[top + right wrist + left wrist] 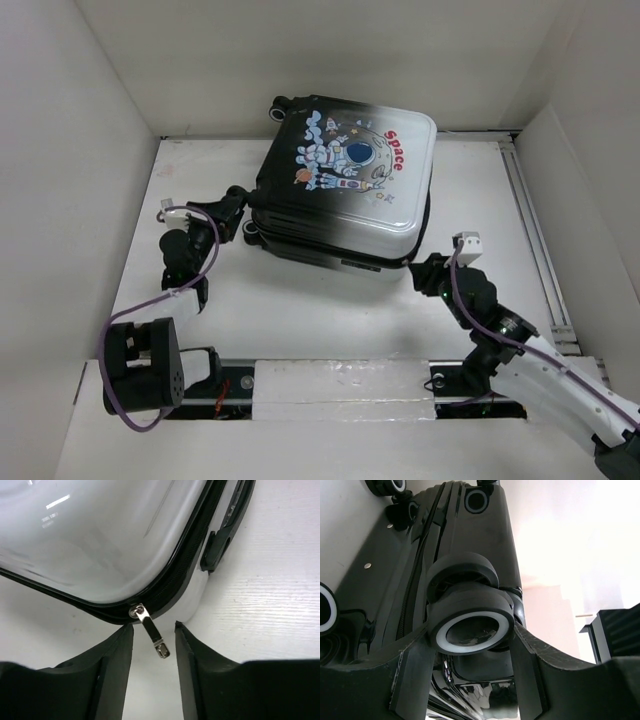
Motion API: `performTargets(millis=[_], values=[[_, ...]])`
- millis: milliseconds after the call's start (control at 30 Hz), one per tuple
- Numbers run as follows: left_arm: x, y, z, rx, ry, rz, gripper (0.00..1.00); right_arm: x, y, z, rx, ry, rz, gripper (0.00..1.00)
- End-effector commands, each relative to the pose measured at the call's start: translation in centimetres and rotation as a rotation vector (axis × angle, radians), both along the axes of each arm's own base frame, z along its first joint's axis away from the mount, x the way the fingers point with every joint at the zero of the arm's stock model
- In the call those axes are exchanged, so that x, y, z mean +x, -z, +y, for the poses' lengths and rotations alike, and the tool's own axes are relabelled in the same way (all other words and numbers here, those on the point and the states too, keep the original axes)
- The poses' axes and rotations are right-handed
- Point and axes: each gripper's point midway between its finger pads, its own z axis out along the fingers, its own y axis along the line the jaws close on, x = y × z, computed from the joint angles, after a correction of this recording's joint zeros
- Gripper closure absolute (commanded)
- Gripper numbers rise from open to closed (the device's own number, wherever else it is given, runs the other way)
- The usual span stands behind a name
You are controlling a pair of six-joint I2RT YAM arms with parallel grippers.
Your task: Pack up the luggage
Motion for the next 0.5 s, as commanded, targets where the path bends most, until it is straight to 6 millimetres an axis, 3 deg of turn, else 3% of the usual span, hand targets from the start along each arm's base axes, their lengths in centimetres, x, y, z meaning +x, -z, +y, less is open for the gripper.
performTargets(millis=[0, 33, 133, 333, 367, 467], values=[[0.5, -6.4, 0.3, 0.032, -0.004, -0.225, 1.00, 0.8, -2.3, 0.5, 0.002, -0.011, -0.050, 0.53], [0.3, -6.1, -0.3, 0.030, 0.013, -0.224, 1.00, 0.9, -1.9, 0.9, -0.025, -0.032, -0.034, 0.44], [-0.3, -6.5, -1.2, 0.046, 0.034, -0.230, 1.00, 1.2, -1.2, 1.6, -0.052, -0.058, -0.006, 0.35], [-1.3, -7.0, -1.4, 0.040, 0.043, -0.247, 1.00, 1.4, -0.9, 3.2, -0.026, -0.124, -0.027, 0.39], [-1.3, -7.0, -1.4, 0.040, 0.043, -0.248, 1.00, 1.6, -0.2, 3.1, -0.047, -0.117, -0.018, 0.43], [-1.4, -6.3, -1.4, 0.047, 0.043, -0.226, 1.00, 2.7, -0.3, 2.5, -0.052, -0.080, -0.033, 0.43]])
